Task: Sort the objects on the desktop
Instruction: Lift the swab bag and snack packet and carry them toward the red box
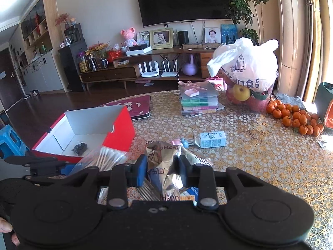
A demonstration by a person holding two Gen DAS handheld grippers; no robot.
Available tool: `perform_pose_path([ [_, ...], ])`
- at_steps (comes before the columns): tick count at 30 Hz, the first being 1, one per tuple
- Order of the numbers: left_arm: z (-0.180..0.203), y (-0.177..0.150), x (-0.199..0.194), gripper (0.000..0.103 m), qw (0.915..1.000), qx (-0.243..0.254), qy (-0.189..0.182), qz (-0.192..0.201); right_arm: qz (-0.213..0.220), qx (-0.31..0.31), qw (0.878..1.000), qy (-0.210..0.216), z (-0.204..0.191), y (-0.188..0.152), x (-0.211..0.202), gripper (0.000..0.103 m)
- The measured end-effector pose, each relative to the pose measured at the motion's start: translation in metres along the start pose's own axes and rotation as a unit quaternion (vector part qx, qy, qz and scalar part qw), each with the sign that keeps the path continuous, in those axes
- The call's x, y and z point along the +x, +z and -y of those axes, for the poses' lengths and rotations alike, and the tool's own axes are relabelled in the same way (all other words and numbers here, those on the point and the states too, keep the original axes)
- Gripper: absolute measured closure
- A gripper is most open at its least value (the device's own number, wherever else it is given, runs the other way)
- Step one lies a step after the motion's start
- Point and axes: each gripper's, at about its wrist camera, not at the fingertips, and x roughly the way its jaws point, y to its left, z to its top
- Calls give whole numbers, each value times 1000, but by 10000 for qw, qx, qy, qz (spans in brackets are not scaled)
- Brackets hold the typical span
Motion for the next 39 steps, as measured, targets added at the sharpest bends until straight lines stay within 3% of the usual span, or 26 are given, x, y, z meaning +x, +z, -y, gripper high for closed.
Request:
perform_pose_path([
  [20,-55,5,-65,66,9989,-153,306,319,127,-507,9977,437,-81,18,-10,71],
  [39,-128,22,-89,66,9961,-261,715,457,112,-875,9938,683,-135,40,19,71],
])
